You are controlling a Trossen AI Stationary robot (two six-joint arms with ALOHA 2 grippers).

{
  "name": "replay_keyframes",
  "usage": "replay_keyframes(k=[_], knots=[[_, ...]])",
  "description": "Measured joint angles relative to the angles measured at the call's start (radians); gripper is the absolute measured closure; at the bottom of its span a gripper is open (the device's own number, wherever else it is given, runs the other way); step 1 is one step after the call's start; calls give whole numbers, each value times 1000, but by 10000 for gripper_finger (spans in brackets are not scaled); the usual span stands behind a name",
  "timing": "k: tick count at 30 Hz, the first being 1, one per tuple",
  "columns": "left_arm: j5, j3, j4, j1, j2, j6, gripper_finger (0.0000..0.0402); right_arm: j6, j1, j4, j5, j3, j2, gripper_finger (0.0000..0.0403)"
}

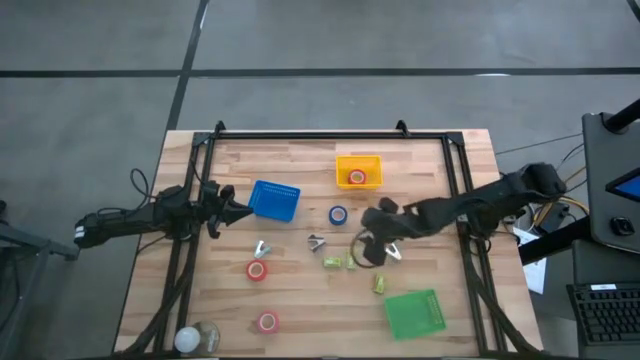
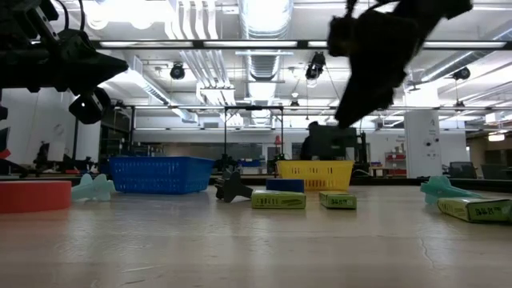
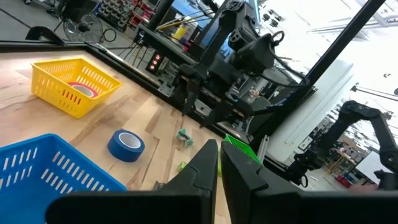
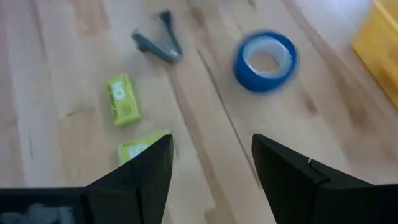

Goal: Pick and place Stapler, Stapler remover, tape
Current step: Put the blue tape into the yellow bin

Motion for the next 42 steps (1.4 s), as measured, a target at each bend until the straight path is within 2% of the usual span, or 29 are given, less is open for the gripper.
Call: replay_keyframes(k=[11, 17, 26, 31, 38, 42], knots=[[0, 0, 0, 0, 1, 0, 378, -316, -103, -77, -32, 266, 301, 188], [0, 0, 0, 0, 1, 0, 378, -378, -152, -97, -37, 341, 413, 188], [0, 0, 0, 0, 2, 0, 378, -393, -215, -108, -102, 372, 520, 196], [0, 0, 0, 0, 2, 0, 378, -396, -239, -98, -151, 373, 543, 247], [0, 0, 0, 0, 2, 0, 378, -392, -239, -120, -166, 365, 516, 367], [0, 0, 0, 0, 2, 0, 378, -381, -238, -119, -166, 364, 474, 369]])
